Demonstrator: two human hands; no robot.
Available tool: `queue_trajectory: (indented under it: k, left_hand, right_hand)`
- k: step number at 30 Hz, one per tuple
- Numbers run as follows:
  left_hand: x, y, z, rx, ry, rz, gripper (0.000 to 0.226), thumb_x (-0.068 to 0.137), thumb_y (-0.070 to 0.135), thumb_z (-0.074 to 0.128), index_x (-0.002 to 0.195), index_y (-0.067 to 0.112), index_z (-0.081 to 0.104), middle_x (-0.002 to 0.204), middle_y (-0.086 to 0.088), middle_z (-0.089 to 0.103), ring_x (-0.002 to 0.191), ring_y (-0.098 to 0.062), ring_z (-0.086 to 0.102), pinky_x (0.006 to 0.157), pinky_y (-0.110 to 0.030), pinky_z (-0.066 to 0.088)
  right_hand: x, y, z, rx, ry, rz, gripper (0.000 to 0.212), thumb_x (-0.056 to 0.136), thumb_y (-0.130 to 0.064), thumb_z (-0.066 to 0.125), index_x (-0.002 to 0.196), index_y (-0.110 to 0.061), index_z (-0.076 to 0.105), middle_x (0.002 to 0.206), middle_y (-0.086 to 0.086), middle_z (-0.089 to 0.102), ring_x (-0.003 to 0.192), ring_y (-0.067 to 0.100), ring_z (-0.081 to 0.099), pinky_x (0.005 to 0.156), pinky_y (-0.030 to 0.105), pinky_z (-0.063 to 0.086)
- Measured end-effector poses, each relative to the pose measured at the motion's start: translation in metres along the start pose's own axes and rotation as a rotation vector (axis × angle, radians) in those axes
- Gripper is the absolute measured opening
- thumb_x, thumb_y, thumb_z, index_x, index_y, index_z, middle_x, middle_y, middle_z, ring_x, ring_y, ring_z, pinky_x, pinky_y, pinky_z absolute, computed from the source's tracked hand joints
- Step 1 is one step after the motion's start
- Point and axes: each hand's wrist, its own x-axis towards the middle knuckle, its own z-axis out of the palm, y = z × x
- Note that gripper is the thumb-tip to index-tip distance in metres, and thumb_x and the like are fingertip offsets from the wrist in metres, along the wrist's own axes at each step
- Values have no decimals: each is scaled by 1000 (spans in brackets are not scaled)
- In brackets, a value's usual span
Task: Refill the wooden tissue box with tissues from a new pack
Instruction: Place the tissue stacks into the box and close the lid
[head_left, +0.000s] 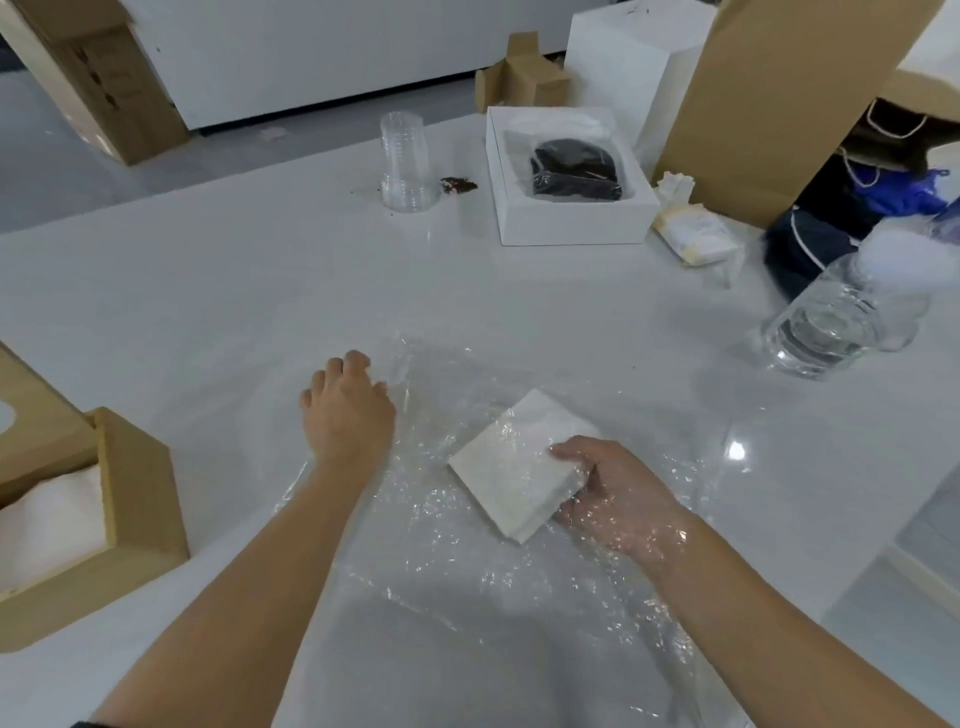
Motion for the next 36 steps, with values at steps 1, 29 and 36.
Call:
queue_trajectory:
  k: [1,29,36]
  left_hand:
    - [-3,3,-3,-6,73,70,31,84,5,56,115,3,57,116,-18,59,107,-38,51,89,-42,36]
    - [-59,27,48,290,-303,550,75,84,54,2,146,19,25,155,1,23,144,-16,16,117,-34,4]
    - [-65,44,36,306,-311,489,53,99,40,22,147,17,21,158,-4,13,145,-21,9,118,-36,4]
  right_hand:
    - [-1,1,-3,5,11,-3,13,74,-2,64,87,0,64,95,20,60,94,35,57,94,52,43]
    - [-83,-38,-110,170,255,-281,22,83,-1,52,104,-6,55,95,13,57,86,28,56,72,40,49]
    - [-96,-49,-111,410,331,-515,9,82,-3,51,84,-12,54,90,8,59,82,25,58,68,32,47]
